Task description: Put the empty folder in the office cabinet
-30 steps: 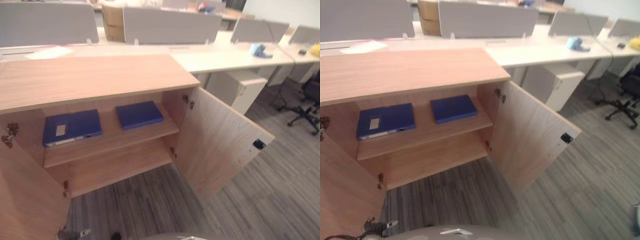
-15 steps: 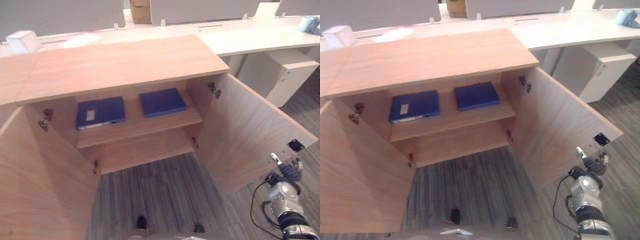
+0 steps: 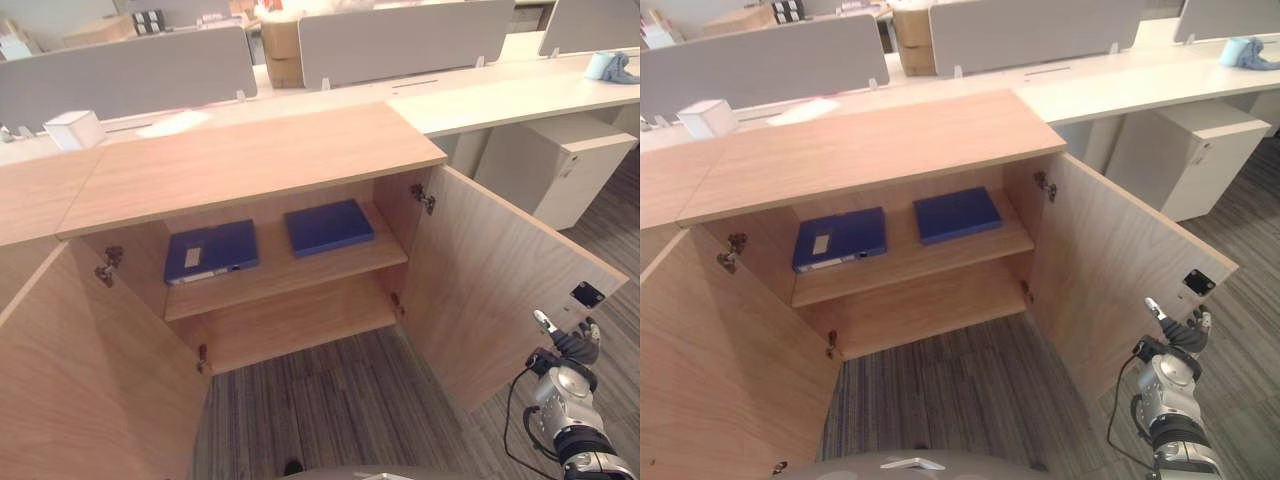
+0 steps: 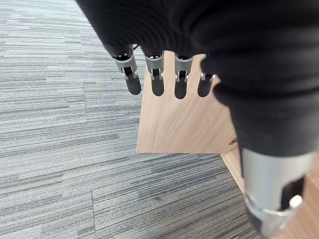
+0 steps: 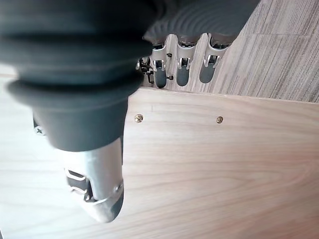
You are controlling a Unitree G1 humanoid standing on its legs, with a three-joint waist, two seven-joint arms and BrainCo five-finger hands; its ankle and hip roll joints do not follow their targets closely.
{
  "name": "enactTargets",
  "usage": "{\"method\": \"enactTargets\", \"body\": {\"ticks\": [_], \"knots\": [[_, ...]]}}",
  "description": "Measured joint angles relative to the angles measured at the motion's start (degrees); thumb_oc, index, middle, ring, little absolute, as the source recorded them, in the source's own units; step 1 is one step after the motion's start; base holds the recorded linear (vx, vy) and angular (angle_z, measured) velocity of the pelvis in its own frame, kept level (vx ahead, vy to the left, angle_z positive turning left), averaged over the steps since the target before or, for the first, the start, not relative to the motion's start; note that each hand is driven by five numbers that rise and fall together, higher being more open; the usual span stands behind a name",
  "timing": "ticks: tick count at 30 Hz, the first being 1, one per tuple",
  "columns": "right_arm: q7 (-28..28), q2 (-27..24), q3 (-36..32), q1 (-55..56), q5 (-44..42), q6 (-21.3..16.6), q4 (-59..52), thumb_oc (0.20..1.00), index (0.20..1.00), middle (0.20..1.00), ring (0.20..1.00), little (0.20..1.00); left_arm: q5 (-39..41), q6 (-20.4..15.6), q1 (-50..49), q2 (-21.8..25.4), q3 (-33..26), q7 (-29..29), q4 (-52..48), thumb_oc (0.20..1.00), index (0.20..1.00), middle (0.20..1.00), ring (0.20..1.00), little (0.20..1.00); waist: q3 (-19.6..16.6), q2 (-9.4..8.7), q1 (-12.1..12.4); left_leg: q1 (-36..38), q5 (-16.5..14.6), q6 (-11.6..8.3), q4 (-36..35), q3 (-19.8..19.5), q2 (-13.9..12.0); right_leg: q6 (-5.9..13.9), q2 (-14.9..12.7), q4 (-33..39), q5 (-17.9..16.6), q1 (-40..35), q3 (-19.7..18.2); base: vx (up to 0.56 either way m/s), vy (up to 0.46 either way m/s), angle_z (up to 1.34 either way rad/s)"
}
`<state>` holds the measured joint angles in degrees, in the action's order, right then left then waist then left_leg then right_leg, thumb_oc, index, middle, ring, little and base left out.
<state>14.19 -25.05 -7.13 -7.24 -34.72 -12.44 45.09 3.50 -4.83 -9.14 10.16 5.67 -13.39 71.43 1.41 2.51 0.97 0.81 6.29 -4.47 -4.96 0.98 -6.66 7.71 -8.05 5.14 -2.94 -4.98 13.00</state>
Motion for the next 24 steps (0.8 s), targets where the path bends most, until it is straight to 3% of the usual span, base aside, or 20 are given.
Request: {"method": "enactTargets", "body": {"ticks": [4,9,11,16,17,20,23,24], "knots": [[-2.5,-2.3,2.3,0.0,-0.5,1.3,-0.1,1.000,1.000,1.000,1.000,1.000,0.0,0.1,-0.4,-0.3,0.0,0.1,0.6,1.000,1.000,1.000,1.000,1.000,-0.2,0.33,0.5,-0.7,-0.1,-0.11,0.0,0.0,-0.8,-0.04,0.8,0.0,0.0,0.5,0.2,-0.02,-0.007,0.02],[-10.0,-7.1,6.9,0.1,-2.7,5.2,-0.3,1.000,1.000,1.000,1.000,1.000,0.0,0.5,-2.6,-0.3,-0.1,2.2,0.6,1.000,1.000,1.000,1.000,1.000,-0.2,0.05,-0.1,-0.4,0.5,0.21,0.1,0.0,-1.0,-0.06,1.1,0.0,-0.1,0.6,0.0,-0.03,-0.004,-0.07],[-13.0,-13.0,16.4,0.5,-3.6,8.4,-2.3,1.000,1.000,1.000,1.000,1.000,0.0,0.5,-3.8,-0.3,0.0,4.5,-0.2,1.000,1.000,1.000,1.000,1.000,-0.2,0.03,-1.1,-0.3,1.0,-0.11,0.4,0.2,-1.1,0.10,1.2,0.0,-0.2,0.7,-0.2,-0.02,-0.003,-0.09],[-21.9,-17.0,29.8,0.8,-4.9,15.0,-12.6,1.000,1.000,1.000,1.000,1.000,-0.5,0.4,-3.8,-0.5,1.2,8.6,-1.6,1.000,1.000,1.000,1.000,1.000,-0.3,0.14,-2.6,0.2,1.3,-0.73,0.2,0.8,-2.1,0.08,2.0,0.0,-0.7,0.9,-0.5,-0.02,-0.007,-0.10],[-26.4,-19.1,35.4,1.0,-4.8,16.2,-17.1,1.000,1.000,1.000,1.000,1.000,-0.5,0.0,-3.7,-0.8,1.3,9.5,-1.9,1.000,1.000,1.000,1.000,1.000,-0.3,0.35,-2.6,0.1,1.2,-0.70,0.1,0.7,-2.5,0.00,2.4,0.0,-0.7,0.9,-0.4,-0.03,-0.014,-0.03],[-33.9,-16.5,43.3,-0.3,-5.0,17.8,-24.9,1.000,1.000,1.000,1.000,1.000,-0.5,-0.2,-1.8,-1.9,2.4,10.4,-2.5,1.000,1.000,1.000,1.000,1.000,-0.4,0.59,-1.5,-0.5,0.9,-1.09,0.0,0.0,-3.2,-0.96,3.1,0.0,-0.4,0.9,0.4,-0.03,-0.017,0.12],[-35.1,-12.2,48.4,-4.8,-5.9,18.0,-27.5,1.000,1.000,1.000,1.000,1.000,-0.7,-0.4,-1.4,-2.6,4.5,11.4,-4.2,1.000,1.000,1.000,1.000,1.000,-0.6,1.12,0.6,-1.5,0.9,-1.13,0.0,-0.6,-3.3,-1.06,3.2,0.0,-0.4,1.3,1.0,-0.02,-0.023,0.26],[-36.7,-10.9,48.8,-6.6,-6.4,17.9,-27.7,1.000,1.000,1.000,1.000,1.000,-1.5,-0.5,-1.1,-2.3,5.6,11.6,-4.5,1.000,1.000,1.000,1.000,1.000,-0.9,1.54,2.4,-2.1,0.9,-1.13,0.0,-0.8,-3.1,-1.21,2.9,-0.1,-0.3,1.5,2.0,-0.02,-0.026,0.45]]}}
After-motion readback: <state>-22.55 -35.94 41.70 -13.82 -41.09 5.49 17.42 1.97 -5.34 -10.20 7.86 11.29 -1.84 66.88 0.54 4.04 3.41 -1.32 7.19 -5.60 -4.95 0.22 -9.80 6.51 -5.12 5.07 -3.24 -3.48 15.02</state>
